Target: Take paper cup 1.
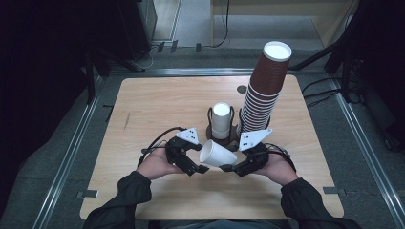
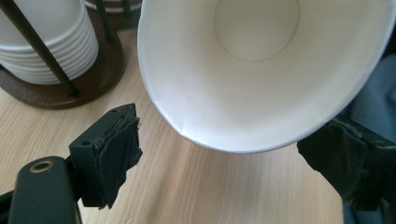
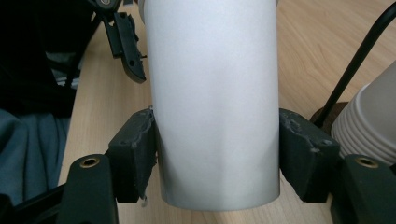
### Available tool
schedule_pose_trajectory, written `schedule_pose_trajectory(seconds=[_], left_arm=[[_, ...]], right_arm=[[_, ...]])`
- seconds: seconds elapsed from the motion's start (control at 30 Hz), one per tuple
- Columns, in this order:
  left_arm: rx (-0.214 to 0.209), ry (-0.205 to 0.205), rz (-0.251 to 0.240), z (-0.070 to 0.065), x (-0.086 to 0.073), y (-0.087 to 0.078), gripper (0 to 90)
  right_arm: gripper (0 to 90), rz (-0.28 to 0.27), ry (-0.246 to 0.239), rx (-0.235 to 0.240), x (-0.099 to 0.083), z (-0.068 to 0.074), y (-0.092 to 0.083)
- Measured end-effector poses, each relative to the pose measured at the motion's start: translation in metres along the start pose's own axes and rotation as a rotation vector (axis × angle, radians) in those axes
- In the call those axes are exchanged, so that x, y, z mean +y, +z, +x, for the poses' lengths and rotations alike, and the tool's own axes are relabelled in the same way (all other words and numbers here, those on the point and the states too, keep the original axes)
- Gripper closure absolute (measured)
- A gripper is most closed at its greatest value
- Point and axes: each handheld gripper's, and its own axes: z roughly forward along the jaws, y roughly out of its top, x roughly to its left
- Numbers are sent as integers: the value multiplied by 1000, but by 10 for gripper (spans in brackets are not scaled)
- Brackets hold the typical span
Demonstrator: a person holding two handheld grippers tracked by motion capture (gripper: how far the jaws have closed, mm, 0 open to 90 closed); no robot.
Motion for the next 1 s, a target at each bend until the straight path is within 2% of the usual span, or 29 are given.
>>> schedule_pose_trajectory(seconds=[0.17,0.27,0.37,0.4,0.43,0.6,0.73,0.87,0.9,0.93,0.97,1.0], left_arm=[[-20,-7,-93,-3,3,-5,130],[-21,4,-128,-5,6,-7,132],[-17,13,-152,-7,7,-8,135],[-33,7,-173,-7,7,-9,139],[-33,7,-173,-7,7,-9,144],[-59,0,-244,-8,8,-12,202],[-60,-3,-246,-8,8,-13,229],[-70,-12,-231,-7,8,-14,262],[-62,-14,-216,-7,9,-15,263],[-55,-11,-211,-7,9,-17,263],[-72,-25,-204,-5,9,-18,263],[-71,-40,-203,-4,9,-20,262]], right_arm=[[335,-66,23,29,0,-2,-4],[334,-99,35,50,0,-2,-5],[334,-96,38,63,0,-1,-3],[334,-96,34,65,0,-1,-2],[334,-98,36,69,0,-1,-2],[334,-107,41,93,1,0,2],[338,-104,50,99,2,0,2],[338,-96,57,100,1,-1,2],[328,-92,63,103,2,-1,2],[280,-79,75,98,3,-1,3],[213,-64,84,84,3,-1,3],[197,-49,95,83,4,-1,4]])
